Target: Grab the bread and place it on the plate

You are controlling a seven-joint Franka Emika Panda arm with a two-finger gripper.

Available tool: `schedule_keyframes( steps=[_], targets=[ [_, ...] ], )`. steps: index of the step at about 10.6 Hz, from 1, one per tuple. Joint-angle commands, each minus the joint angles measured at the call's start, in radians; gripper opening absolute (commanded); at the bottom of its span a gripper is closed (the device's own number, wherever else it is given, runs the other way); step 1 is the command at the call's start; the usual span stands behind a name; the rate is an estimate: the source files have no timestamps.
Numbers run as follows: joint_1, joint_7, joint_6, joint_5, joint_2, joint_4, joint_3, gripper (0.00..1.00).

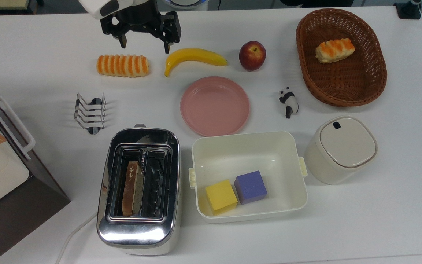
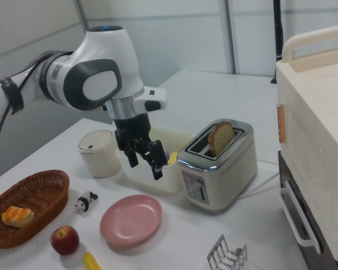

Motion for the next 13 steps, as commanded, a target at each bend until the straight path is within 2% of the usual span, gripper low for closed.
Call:
schedule_keyframes(
  steps=[1,13],
  targets=[
    [0.002,0.007,-0.030,-0.007,-0.012,-0.016,0.004,1.00],
    [-0.001,-0.031,-0.007,-0.002,-0.008,-0.024,0.005,1.00]
  ],
)
